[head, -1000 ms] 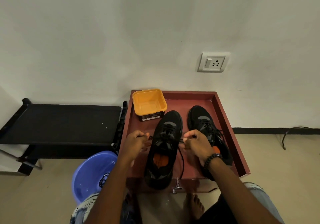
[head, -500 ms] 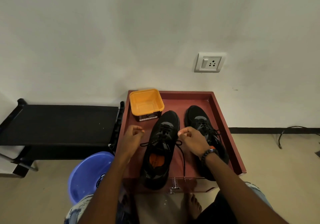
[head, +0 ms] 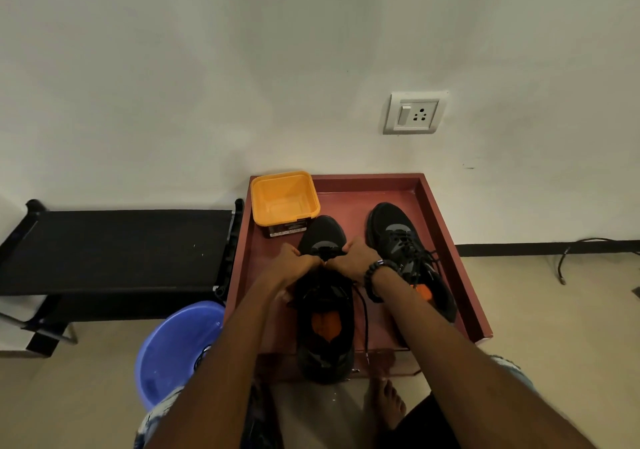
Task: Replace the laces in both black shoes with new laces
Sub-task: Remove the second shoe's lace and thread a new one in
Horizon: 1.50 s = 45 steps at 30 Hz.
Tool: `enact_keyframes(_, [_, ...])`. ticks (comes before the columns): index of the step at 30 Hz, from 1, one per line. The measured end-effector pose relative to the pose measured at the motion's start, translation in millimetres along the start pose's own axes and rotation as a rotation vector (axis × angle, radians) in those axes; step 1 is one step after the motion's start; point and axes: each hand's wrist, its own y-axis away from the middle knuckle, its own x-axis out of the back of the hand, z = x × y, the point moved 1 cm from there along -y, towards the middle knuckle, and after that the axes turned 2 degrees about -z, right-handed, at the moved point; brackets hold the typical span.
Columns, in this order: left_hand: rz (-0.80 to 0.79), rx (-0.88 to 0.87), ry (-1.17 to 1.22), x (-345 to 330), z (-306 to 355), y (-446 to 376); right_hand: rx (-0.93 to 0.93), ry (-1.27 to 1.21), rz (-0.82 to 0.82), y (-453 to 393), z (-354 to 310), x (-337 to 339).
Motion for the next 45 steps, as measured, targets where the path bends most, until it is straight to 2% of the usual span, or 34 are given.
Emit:
enact_keyframes(6, [-0.042,0.068,-0.154,-3,8,2,0.055,0.102,-0.051,-4,1,7])
enact_keyframes(13, [-0.008,-0.012,-0.192,4,8,3,0.152,0.125,-0.116,-7,0,14])
enact_keyframes(17, [-0.075,-0.017,-0.035,6,9,11,0.203,0.199,-0.079,-6,0,7])
enact_keyframes(21, [-0.043,-0.043,0.130,13,-8,25,0.164,0.030,-0.109,-8,24,10])
enact_keyframes(24, [-0.102,-0.059,0.210,9,-22,50,0.173,-0.120,-0.161,7,47,9])
enact_keyframes(29, [-0.054,-0.198,0.006,-8,-38,76,0.206,-0.221,-0.048,31,78,-12])
enact_keyframes(33, [0.034,-0.309,-0.223,-13,-40,81,0.226,-0.154,0.011,46,79,-17])
enact_keyframes(35, [0.045,-0.350,-0.263,-11,-41,82,0.242,-0.121,0.040,50,77,-15])
enact_keyframes(39, [0.069,-0.363,-0.235,-9,-41,84,0.332,-0.097,0.076,55,63,-16])
enact_keyframes(45, [0.090,-0.338,-0.066,-10,-43,87,0.471,-0.010,0.120,55,40,-21])
